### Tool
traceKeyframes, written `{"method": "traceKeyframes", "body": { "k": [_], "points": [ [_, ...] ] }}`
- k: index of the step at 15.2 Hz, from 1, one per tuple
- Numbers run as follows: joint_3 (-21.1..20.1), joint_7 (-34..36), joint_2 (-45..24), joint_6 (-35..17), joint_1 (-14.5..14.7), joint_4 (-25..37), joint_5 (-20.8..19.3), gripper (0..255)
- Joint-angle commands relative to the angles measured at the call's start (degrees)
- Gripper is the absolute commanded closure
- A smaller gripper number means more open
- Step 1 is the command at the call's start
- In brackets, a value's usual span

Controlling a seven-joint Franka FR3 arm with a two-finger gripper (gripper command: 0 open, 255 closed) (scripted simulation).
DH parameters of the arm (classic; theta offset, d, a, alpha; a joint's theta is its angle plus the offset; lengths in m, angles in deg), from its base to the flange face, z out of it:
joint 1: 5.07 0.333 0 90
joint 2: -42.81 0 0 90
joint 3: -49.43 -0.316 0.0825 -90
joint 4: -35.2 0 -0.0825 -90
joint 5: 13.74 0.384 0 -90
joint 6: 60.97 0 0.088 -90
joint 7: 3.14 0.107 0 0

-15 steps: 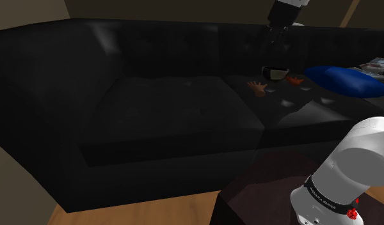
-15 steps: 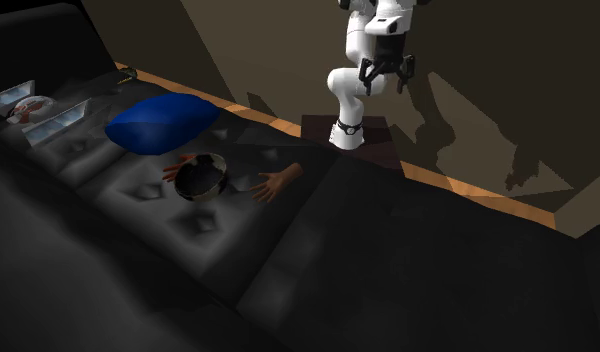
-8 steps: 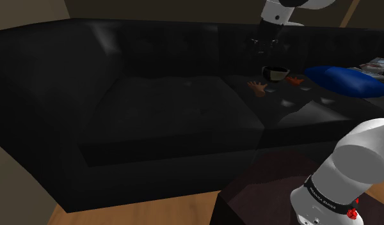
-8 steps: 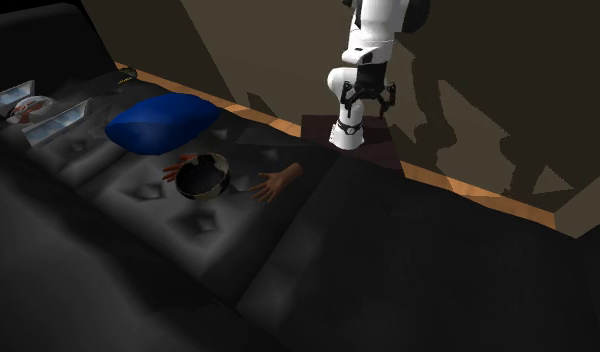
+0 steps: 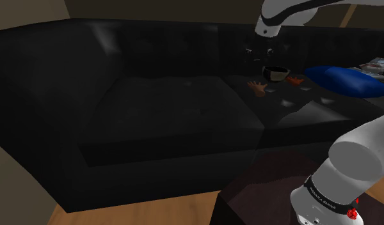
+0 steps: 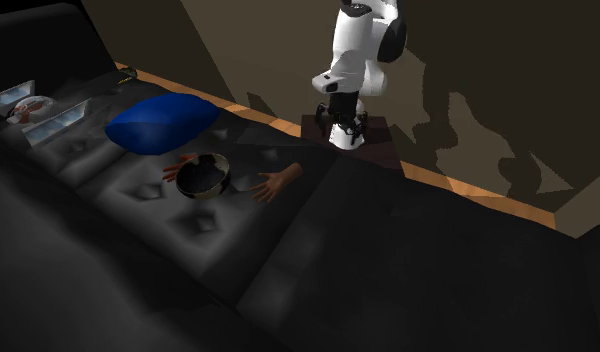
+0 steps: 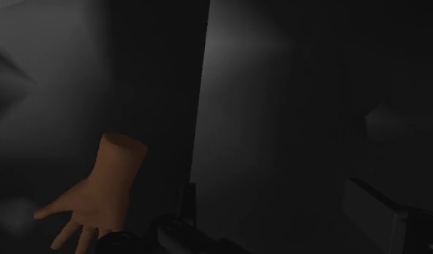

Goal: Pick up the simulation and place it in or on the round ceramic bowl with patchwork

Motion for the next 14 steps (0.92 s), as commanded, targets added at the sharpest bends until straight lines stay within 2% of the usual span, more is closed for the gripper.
{"method": "traceKeyframes", "body": {
  "k": [1,14],
  "points": [
    [0.52,1.95,-2.98,-1.74,-1.25,0.77,-0.73,0],
    [6.10,12.75,-21.49,-9.35,-8.48,8.16,-4.11,0]
  ]
}}
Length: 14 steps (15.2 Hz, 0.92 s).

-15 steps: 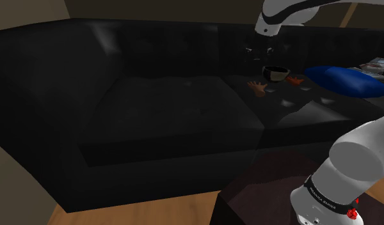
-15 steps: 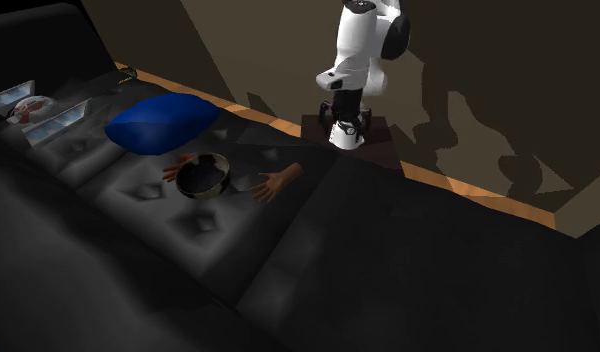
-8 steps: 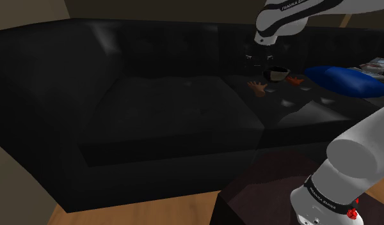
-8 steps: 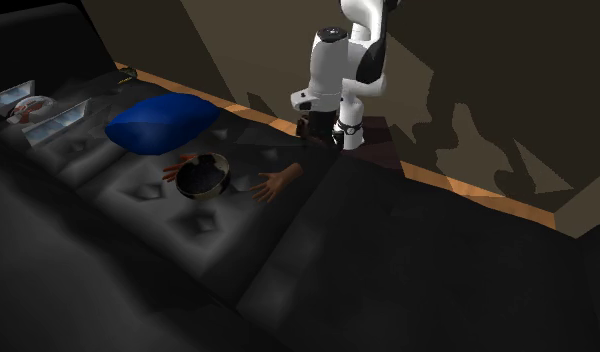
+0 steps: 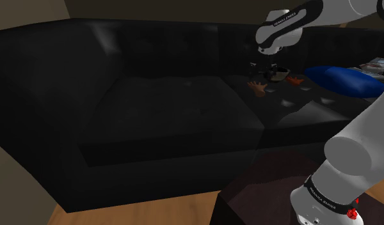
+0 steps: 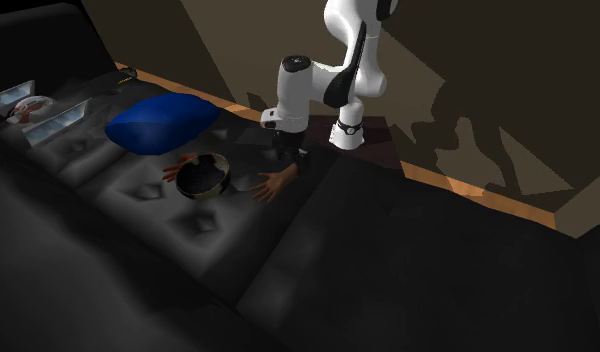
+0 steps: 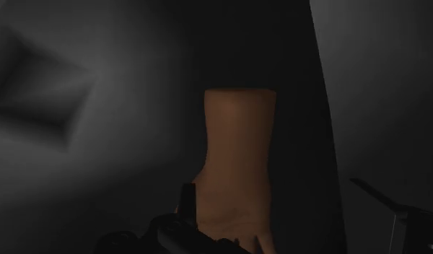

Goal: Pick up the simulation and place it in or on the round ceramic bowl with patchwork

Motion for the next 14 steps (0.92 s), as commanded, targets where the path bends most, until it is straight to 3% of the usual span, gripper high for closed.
{"method": "traceKeyframes", "body": {
  "k": [1,8,14],
  "points": [
    [1.01,1.41,-2.63,-1.12,-1.02,1.00,-0.26,0],
    [1.19,1.20,-5.42,-6.21,-1.25,-1.30,-0.01,0],
    [1.21,1.18,-5.67,-6.62,-1.27,-1.46,0.02,0]
  ]
}}
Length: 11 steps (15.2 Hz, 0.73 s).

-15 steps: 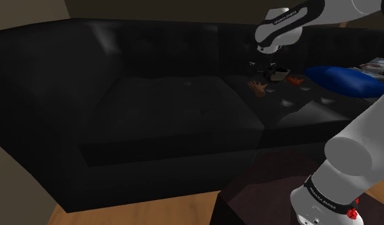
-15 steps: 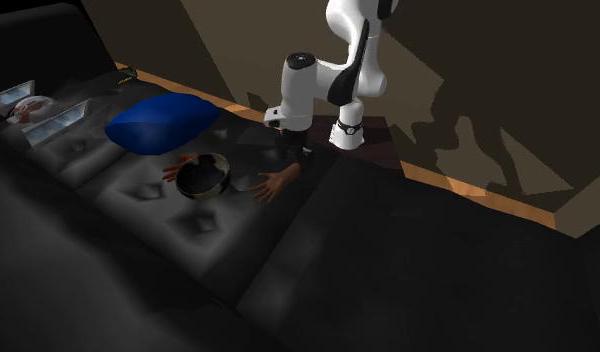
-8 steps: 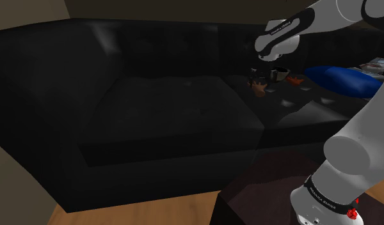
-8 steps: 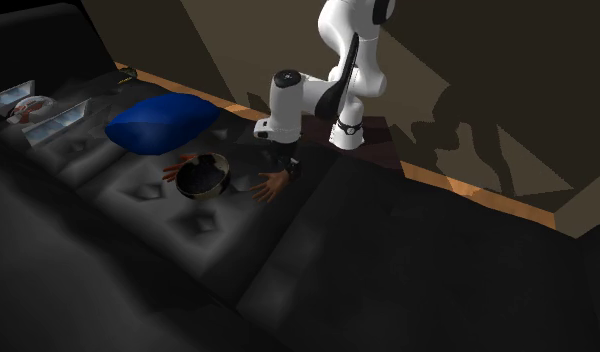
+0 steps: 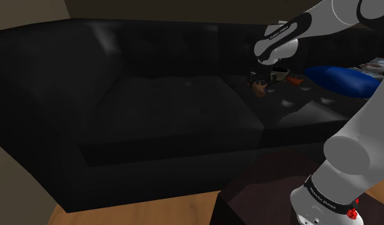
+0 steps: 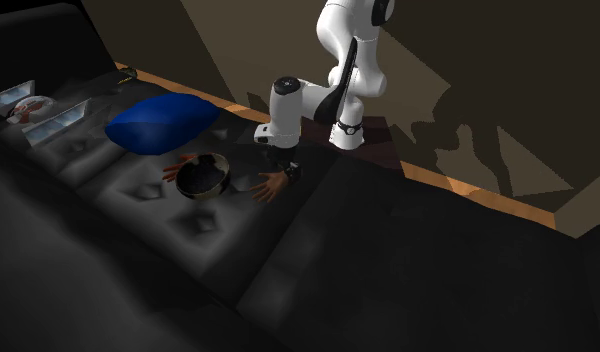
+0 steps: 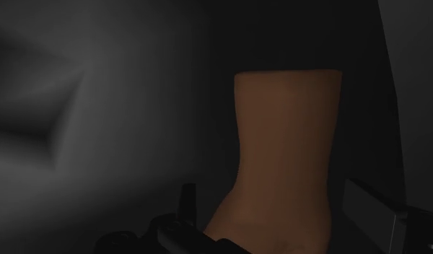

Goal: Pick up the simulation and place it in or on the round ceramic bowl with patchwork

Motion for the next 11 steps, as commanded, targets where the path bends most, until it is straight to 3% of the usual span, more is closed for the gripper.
{"method": "traceKeyframes", "body": {
  "k": [1,3,4,11],
  "points": [
    [0.00,0.00,-0.01,-0.03,0.00,-0.02,0.00,0],
    [0.00,0.00,0.00,-0.01,0.00,-0.01,0.00,0],
    [0.00,0.00,0.00,-0.01,0.00,-0.01,0.00,255],
    [0.00,0.00,0.00,-0.01,0.00,-0.01,0.00,255]
  ]
}}
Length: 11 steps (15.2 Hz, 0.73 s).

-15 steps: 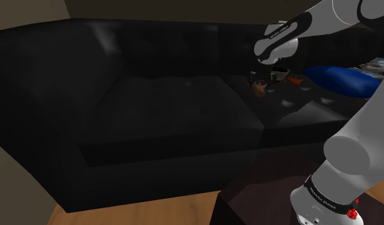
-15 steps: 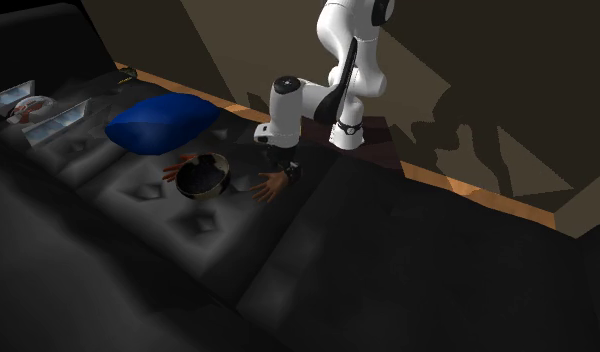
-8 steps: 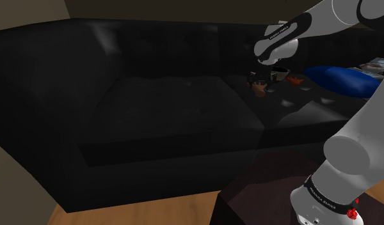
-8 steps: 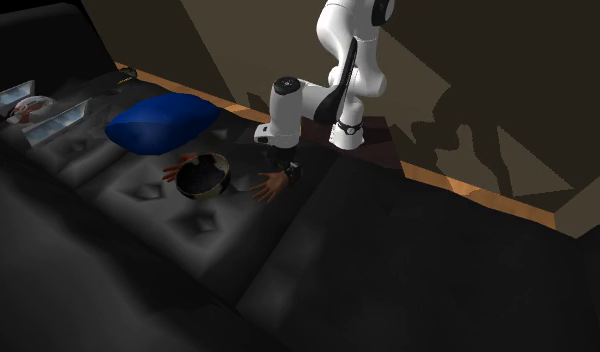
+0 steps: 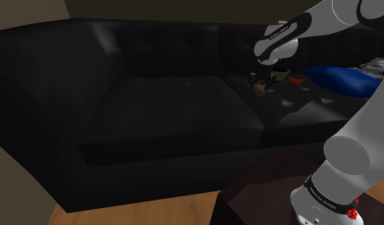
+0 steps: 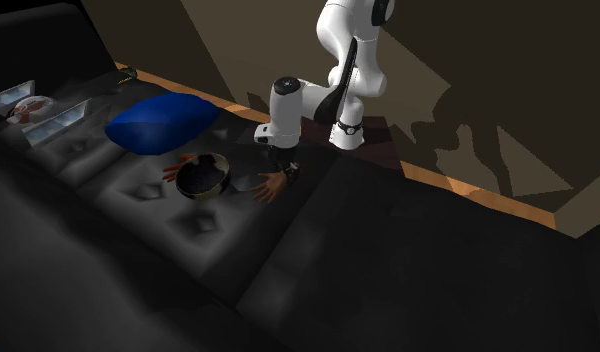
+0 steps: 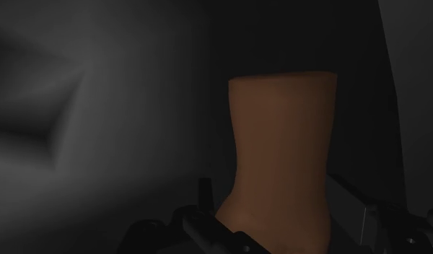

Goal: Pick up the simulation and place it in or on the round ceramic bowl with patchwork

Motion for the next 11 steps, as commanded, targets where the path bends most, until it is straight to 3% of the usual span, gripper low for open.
{"method": "traceKeyframes", "body": {
  "k": [1,11],
  "points": [
    [0.00,0.00,0.01,0.00,0.00,0.01,0.00,255],
    [-0.05,-0.15,3.20,6.60,0.12,3.45,-0.23,255]
  ]
}}
